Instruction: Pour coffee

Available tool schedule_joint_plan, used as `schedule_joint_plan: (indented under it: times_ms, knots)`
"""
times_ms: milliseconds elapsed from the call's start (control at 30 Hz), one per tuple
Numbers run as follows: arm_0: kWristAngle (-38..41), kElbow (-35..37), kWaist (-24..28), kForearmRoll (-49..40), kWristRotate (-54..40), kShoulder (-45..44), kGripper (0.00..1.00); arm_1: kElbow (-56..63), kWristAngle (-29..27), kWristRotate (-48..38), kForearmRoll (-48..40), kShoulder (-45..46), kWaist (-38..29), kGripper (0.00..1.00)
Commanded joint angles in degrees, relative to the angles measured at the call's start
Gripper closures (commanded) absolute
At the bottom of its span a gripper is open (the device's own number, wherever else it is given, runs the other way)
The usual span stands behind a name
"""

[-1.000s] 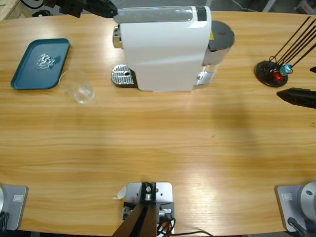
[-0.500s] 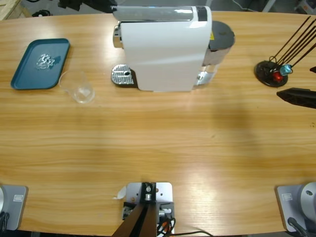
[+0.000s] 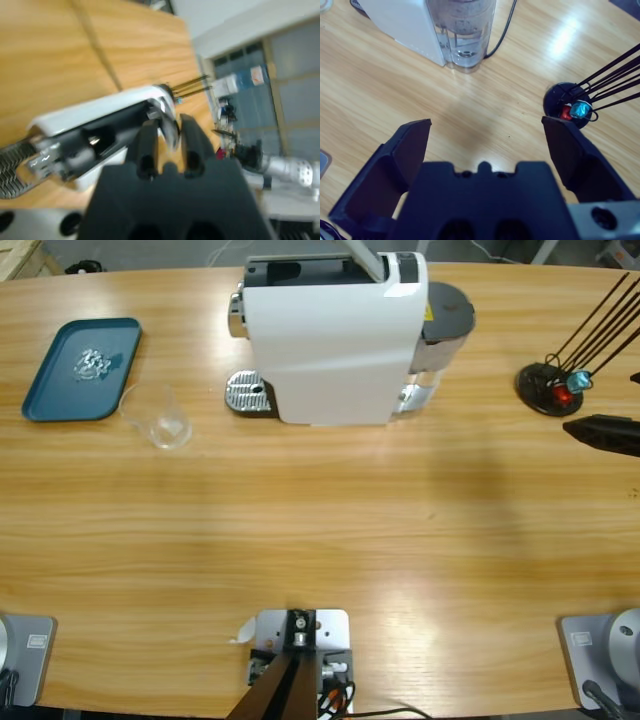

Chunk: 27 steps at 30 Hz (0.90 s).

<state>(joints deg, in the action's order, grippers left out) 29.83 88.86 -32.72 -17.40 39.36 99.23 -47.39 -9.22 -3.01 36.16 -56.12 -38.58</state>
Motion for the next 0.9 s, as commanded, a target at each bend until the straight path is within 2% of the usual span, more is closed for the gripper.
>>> schedule_joint_plan:
  times_ms: [33, 133, 233, 300, 367, 433, 567, 700, 800, 900]
  knots:
    - [11.58, -0.17, -5.01, 18.45, -10.49, 3.02, 0.027, 2.60, 0.45, -0.66, -1.09, 3.06, 0.43, 0.006]
    - [15.82, 1.71, -7.80, 25.38, -10.78, 7.08, 0.039, 2.60, 0.47, -0.77, -1.32, 3.23, 0.43, 0.009]
    - [13.68, 1.39, -9.77, 25.87, -19.76, 6.94, 0.015, 3.24, 1.12, 0.37, -3.34, 2.88, 0.43, 0.009]
    - [10.09, -3.27, -9.91, 24.10, -25.15, 3.44, 0.018, 6.51, 3.82, 1.08, -7.74, 4.29, 0.43, 0.018]
    - [4.97, -8.82, -9.89, 19.42, -28.90, -1.38, 0.018, 7.56, 5.95, 0.81, -8.90, 5.78, 0.47, 0.018]
    - [-1.09, -14.04, -9.89, 12.07, -33.03, -6.16, 0.028, 8.02, 3.84, 0.50, -10.22, 5.18, 0.98, 0.018]
    - [-17.44, -21.69, -13.65, -2.92, -45.62, -14.72, 0.101, 9.39, -0.68, -0.31, -15.16, -2.29, 9.45, 0.023]
    - [-28.93, -25.66, -14.39, -12.57, -47.29, -21.08, 0.101, 15.08, -2.06, -1.38, -26.64, -14.28, 18.80, 0.110]
    - [-31.17, -28.56, -11.88, -15.77, -46.51, -24.25, 0.096, 18.04, -3.84, -1.38, -31.47, -16.33, 23.67, 0.116]
    - [-31.01, -32.11, -8.68, -15.88, -44.77, -26.18, 0.096, 20.04, -4.37, -1.38, -36.51, -17.98, 27.41, 0.197]
